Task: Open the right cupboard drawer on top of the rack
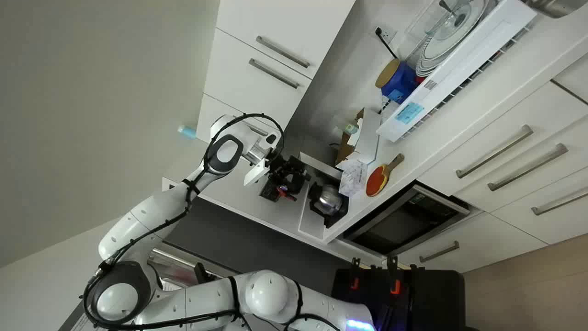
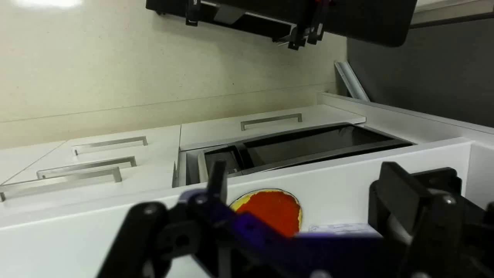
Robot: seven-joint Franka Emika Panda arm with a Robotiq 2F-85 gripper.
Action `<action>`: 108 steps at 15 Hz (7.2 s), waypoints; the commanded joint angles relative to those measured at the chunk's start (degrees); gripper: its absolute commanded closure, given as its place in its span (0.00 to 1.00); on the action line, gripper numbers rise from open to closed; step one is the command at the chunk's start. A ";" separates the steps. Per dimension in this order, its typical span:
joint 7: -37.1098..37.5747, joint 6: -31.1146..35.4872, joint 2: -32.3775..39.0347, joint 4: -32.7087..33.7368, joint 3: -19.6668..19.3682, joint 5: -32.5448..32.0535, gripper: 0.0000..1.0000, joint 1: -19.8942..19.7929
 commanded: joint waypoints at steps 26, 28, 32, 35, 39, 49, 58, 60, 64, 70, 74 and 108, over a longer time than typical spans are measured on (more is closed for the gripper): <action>-2.03 44.46 2.75 5.62 0.87 0.74 0.00 1.78; -2.03 53.02 5.06 5.63 0.13 3.21 0.00 3.24; -5.01 70.42 10.57 7.84 -3.66 11.04 0.00 10.02; -9.94 79.34 14.02 10.89 -10.48 17.36 0.00 20.40; -14.57 86.08 16.05 16.43 -23.89 21.57 0.00 37.36; -21.03 86.14 15.94 25.32 -57.33 18.14 0.00 70.47; -9.47 87.38 14.09 29.83 -85.53 2.78 0.00 96.52; -4.69 85.52 14.15 28.11 -82.82 -2.75 0.00 92.14; -3.48 85.48 13.79 28.02 -82.54 -4.43 0.00 91.49; 1.03 87.57 14.26 29.74 -88.56 -7.44 0.00 97.33; 0.25 88.22 14.37 31.35 -94.71 -5.51 0.00 103.69; 2.78 85.99 10.68 41.38 -116.86 -5.74 0.96 127.80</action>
